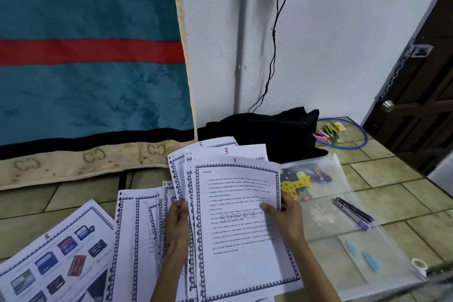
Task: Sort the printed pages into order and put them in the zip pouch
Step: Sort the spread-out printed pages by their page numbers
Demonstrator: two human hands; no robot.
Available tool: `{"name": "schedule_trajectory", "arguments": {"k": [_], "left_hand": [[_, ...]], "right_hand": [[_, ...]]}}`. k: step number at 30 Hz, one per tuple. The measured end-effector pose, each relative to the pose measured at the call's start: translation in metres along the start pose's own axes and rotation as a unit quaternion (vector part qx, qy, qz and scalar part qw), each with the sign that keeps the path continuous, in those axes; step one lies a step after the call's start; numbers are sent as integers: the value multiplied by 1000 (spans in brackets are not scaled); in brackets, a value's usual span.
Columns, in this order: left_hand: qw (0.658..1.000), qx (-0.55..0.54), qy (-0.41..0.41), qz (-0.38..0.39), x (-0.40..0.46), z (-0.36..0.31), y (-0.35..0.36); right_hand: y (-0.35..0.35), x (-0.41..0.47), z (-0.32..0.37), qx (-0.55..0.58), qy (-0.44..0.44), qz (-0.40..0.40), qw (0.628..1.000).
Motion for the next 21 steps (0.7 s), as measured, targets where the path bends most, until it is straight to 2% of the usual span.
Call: {"name": "schedule_trajectory", "arguments": {"k": [3, 9, 12, 16, 19, 21], "left_hand": [[1000, -7, -4, -8, -1, 1, 1], [1000, -6, -7, -17, 0, 4, 0], [1000, -17, -19, -17, 0, 6, -2], [999, -26, -37, 4, 1, 11, -6], [998, -24, -62, 19, 5, 16, -9], [997, -24, -68, 14, 6, 16, -11]], "right_hand": [[0, -6, -2, 29, -1, -69, 997], [1, -9, -10, 114, 0, -119, 986], [-3, -11, -13, 115, -40, -67, 990], [-6, -8, -17, 126, -10, 39, 991], [-7, -2, -13, 150, 23, 64, 986], [-8, 1, -10, 126, 12, 57, 990]]}}
Point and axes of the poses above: each hand's wrist, its own x-axis towards the middle knuckle, its own y-axis out of the palm, z = x × y, the point moved 2 cm from there along x, towards the middle knuckle, and after that the axes turned 14 degrees about -x, right-handed, at the moved point
